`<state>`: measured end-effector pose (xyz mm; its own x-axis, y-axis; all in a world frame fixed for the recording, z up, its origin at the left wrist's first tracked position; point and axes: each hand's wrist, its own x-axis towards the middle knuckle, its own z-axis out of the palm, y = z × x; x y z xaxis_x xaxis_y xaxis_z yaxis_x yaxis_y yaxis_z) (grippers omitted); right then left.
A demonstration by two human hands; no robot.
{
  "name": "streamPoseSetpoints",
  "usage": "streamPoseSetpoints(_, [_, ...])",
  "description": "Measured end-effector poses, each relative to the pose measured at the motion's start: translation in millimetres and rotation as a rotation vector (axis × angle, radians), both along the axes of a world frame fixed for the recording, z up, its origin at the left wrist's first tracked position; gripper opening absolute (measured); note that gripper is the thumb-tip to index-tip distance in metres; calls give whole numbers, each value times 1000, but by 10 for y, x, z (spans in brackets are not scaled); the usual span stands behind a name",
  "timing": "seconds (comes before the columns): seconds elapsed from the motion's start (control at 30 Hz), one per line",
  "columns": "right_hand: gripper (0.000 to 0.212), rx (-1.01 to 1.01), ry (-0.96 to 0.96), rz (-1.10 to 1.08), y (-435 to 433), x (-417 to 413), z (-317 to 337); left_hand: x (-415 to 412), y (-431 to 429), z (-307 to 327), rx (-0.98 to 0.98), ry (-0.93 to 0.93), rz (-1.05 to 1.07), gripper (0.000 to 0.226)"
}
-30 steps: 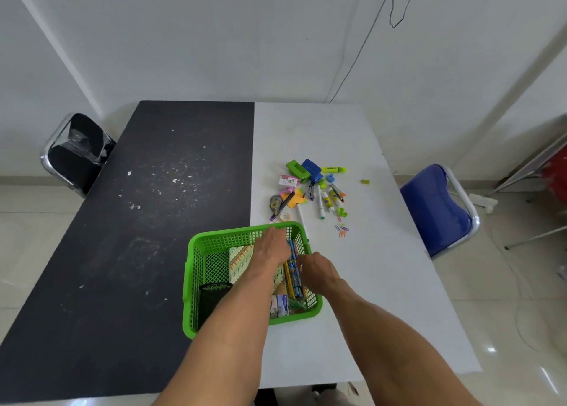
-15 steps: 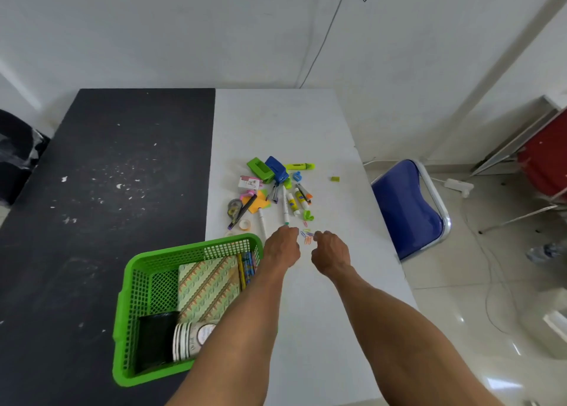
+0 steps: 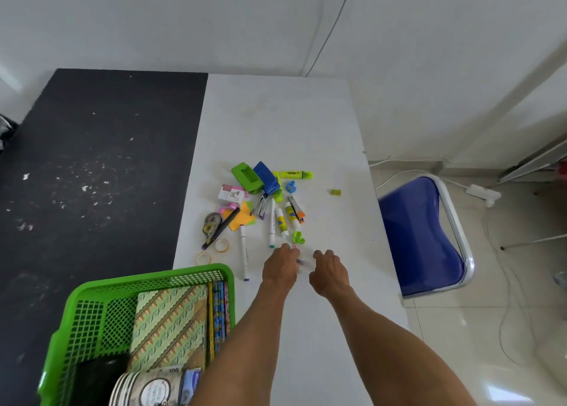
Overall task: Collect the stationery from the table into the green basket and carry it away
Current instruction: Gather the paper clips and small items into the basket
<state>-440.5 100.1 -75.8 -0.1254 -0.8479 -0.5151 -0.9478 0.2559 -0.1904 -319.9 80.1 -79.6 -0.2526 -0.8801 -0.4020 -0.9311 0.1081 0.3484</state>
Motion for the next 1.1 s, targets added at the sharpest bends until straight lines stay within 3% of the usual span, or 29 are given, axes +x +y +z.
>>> streamPoseSetpoints(0.5, [45, -20, -3, -34, -192, -66, -166, -173, -75, -124, 18, -126, 17, 26])
streamPoseSetpoints(0.73, [48, -16, -9, -30, -140, -49, -163, -161, -21, -126, 15, -84, 83, 24])
streamPoseSetpoints(1.0, [45, -26, -23, -38, 22, 86, 4, -13, 93, 104, -13, -46, 241, 38])
streamPoseSetpoints(1.1, [43, -50, -27, -28, 89, 249, 151, 143, 134, 295, -40, -44, 241, 31])
